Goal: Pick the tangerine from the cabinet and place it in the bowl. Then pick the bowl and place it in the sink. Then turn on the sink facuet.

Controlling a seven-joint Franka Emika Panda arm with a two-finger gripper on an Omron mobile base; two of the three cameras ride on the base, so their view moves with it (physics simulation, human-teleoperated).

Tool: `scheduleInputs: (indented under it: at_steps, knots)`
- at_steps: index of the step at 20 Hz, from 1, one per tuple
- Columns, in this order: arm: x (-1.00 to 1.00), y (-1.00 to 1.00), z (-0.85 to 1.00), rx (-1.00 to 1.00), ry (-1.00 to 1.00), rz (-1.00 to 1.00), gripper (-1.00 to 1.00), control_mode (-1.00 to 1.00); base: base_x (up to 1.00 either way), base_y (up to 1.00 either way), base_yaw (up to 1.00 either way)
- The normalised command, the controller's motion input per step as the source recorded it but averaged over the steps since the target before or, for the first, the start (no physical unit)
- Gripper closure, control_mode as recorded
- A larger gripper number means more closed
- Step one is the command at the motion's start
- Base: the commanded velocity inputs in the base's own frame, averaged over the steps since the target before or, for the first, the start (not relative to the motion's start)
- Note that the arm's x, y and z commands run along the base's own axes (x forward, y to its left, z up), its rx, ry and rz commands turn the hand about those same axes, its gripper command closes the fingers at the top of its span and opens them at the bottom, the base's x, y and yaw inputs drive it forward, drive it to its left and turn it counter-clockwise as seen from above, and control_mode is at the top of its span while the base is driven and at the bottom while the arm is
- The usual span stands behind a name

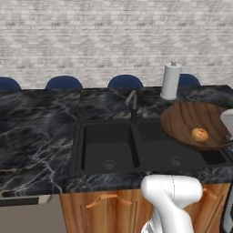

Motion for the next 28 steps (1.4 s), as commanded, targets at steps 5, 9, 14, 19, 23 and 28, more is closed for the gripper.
scheduleInputs:
  at_steps: [5,9,14,19,23,28]
  knots:
    - [0.13,0.86,-0.78,-0.02,0.20,0.00,1.00,-1.00,0.00,0.00,0.00]
    - [0.51,0.77,-0.63,0.00,0.08,-0.01,1.00,-1.00,0.00,0.00,0.00]
    - [0.68,0.65,-0.22,0.00,0.00,-0.07,1.00,-1.00,0.00,0.00,0.00]
    - [0.65,0.74,-0.49,0.00,0.00,-0.21,1.00,-1.00,0.00,0.00,0.00]
    - [0.63,0.74,-0.59,0.00,0.00,-0.29,1.00,-1.00,0.00,0.00,0.00]
    - [0.58,0.48,-0.53,0.00,0.02,-0.33,1.00,-1.00,0.00,0.00,0.00]
